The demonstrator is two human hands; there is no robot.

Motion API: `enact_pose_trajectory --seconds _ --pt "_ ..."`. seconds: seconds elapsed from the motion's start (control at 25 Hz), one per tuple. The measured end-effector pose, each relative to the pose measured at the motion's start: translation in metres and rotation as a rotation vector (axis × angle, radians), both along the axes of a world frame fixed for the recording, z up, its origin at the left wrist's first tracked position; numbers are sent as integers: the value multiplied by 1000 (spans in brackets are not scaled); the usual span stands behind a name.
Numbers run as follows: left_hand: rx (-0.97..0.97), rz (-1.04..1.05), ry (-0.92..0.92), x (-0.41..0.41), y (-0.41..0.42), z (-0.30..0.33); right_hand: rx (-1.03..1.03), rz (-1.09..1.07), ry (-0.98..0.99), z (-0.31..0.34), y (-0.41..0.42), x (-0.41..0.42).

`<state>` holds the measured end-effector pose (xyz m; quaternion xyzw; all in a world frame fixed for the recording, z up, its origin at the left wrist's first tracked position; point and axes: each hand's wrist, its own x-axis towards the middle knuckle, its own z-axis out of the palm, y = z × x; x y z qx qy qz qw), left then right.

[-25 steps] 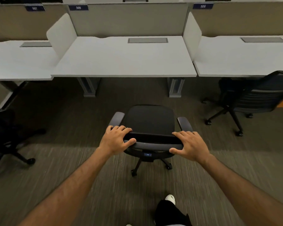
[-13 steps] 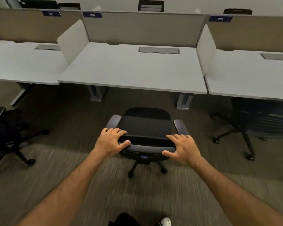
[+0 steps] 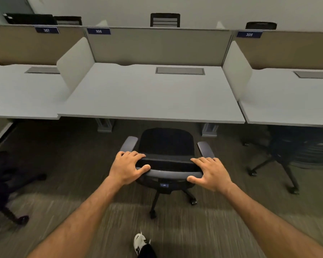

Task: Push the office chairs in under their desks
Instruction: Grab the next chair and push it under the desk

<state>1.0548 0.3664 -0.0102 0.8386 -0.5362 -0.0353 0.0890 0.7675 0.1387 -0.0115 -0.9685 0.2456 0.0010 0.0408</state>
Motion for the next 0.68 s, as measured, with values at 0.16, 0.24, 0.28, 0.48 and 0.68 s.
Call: enact_pose_trajectory --seconds 0.16,0.24,0.28,0.48,0.68 --pt "11 -28 -3 57 -13 1 19 -12 8 0 -11 54" --pt "25 -36 1 80 -15 2 25 -16 12 0 -14 77" --pt "30 -38 3 91 -18 3 26 -19 13 1 -15 87" --pt "62 -40 10 139 -38 12 26 -32 36 6 -31 137" --pt "70 -47 3 176 -60 12 25 -38 55 6 -51 175"
